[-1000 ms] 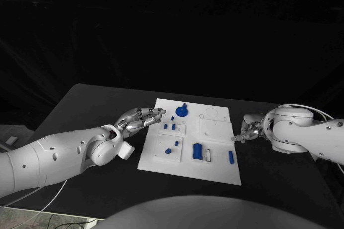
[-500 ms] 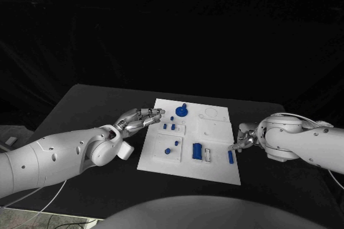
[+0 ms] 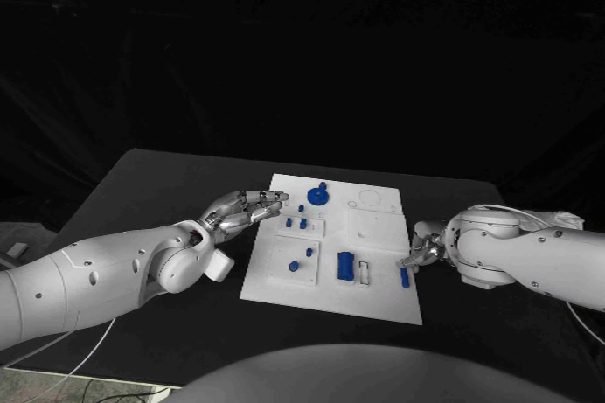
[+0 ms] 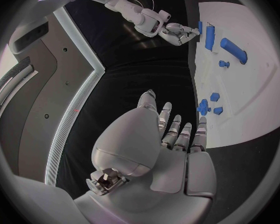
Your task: Assemble the parts on the task board
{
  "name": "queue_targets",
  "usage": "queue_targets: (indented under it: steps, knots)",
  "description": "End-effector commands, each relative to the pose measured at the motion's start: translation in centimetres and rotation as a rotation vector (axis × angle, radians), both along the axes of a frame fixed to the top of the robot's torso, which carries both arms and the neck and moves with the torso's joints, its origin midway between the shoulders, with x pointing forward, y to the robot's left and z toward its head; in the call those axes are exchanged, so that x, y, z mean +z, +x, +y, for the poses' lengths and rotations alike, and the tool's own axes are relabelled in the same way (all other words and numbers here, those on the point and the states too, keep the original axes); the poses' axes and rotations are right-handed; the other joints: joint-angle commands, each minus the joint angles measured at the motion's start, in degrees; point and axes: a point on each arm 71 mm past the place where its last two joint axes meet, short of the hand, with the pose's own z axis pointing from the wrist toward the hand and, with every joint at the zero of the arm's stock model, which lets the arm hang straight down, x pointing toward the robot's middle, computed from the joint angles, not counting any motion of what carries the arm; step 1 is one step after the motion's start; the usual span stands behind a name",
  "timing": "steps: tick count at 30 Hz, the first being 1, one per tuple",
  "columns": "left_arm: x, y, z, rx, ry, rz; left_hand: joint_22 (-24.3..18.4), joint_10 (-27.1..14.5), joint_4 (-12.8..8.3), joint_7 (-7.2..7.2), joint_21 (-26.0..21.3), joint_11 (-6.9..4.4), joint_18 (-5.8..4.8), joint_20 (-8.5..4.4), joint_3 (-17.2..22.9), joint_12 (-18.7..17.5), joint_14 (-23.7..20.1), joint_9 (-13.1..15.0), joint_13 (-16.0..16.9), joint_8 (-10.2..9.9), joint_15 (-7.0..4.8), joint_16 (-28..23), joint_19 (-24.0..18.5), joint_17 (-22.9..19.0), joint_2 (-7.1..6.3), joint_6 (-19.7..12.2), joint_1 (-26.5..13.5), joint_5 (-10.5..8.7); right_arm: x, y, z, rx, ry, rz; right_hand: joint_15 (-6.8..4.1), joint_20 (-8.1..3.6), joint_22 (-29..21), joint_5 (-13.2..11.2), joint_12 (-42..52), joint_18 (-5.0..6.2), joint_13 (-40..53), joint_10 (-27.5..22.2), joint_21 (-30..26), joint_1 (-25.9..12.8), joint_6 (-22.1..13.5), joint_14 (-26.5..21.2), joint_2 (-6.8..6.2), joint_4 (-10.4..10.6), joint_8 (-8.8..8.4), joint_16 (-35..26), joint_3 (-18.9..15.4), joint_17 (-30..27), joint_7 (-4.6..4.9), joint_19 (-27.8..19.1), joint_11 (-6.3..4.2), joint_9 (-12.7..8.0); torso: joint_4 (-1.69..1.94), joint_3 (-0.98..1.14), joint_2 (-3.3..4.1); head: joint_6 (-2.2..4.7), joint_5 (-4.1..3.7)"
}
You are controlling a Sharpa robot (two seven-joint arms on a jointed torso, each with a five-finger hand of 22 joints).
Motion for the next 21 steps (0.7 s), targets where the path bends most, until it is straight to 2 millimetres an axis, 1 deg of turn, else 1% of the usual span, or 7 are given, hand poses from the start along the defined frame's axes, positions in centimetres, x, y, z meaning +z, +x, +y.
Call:
queue_targets:
  steps: [1,15,17,20,21]
  knots:
    - [0.1,-0.1,-0.2,-0.009,-0.013,-0.006,0.0,0.3,0.1,0.10,0.2,0.00,0.81,0.02,0.3,0.0,0.3,0.0,0.0,0.3,-0.05,0.3,0.2,0.1,0.09,0.0,0.4,0.37,-0.1,0.1,0.0,-0.007,-0.014,-0.011,-0.41,0.01,10.2,0.4,0.2,-0.31,15.1,6.0,-0.4,0.3,-0.5,6.0,0.04,-0.3,0.11,0.2,0.1,15.1,-0.01,-0.4,-0.46,0.2,0.02,-0.01,0.00,-0.01,-0.02]
    - [0.1,-0.1,-0.1,-0.010,-0.011,-0.002,-0.1,0.3,0.1,0.11,0.2,0.00,0.80,0.03,0.3,0.0,0.3,0.0,0.0,0.3,-0.03,0.3,0.2,0.0,0.06,0.0,0.5,0.39,-1.0,0.1,0.2,-0.011,-0.024,0.012,-0.06,0.22,9.8,1.1,0.2,-0.03,15.1,6.0,-2.0,0.2,-2.8,6.0,-0.09,-0.7,-0.95,0.2,0.3,15.1,0.65,-1.0,0.06,0.9,0.00,-0.02,0.02,-0.01,0.08]
    - [0.1,-0.1,-0.1,-0.010,-0.010,-0.001,-0.1,0.3,0.1,0.11,0.2,0.00,0.80,0.03,0.3,0.0,0.3,0.0,0.0,0.3,-0.03,0.3,0.2,0.0,0.06,0.0,0.5,0.39,-1.2,0.0,0.2,-0.018,-0.020,0.019,0.04,0.32,9.6,2.1,0.2,0.05,15.1,6.0,-2.4,0.5,-3.2,6.0,-0.05,-1.1,-1.14,0.2,0.6,15.1,0.76,-1.2,0.17,1.1,0.00,-0.01,0.03,-0.01,0.12]
    - [0.1,-0.1,-0.1,-0.011,-0.010,0.000,-0.1,0.3,0.1,0.12,0.2,0.02,0.78,0.03,0.3,-0.1,0.3,0.0,0.0,0.3,-0.02,0.3,0.1,0.0,0.05,-0.1,0.5,0.41,-1.5,0.0,0.2,-0.029,-0.013,0.028,0.10,0.42,9.4,5.1,0.2,0.23,15.1,6.0,-3.3,1.6,-3.7,6.0,-0.11,-2.1,-1.38,0.2,1.5,15.1,0.82,-1.5,0.24,1.6,0.00,-0.01,0.02,-0.01,0.15]
    - [0.0,-0.1,-0.1,-0.011,-0.010,0.000,-0.1,0.3,0.1,0.12,0.2,0.02,0.78,0.03,0.3,-0.1,0.3,0.0,0.0,0.3,-0.02,0.3,0.1,0.0,0.05,-0.1,0.5,0.41,-1.5,0.0,0.2,-0.031,-0.012,0.029,0.11,0.43,9.3,5.5,0.2,0.26,15.1,6.0,-3.5,1.8,-3.8,6.0,-0.14,-2.3,-1.40,0.2,1.6,15.1,0.83,-1.6,0.24,1.6,0.01,-0.01,0.02,-0.01,0.15]
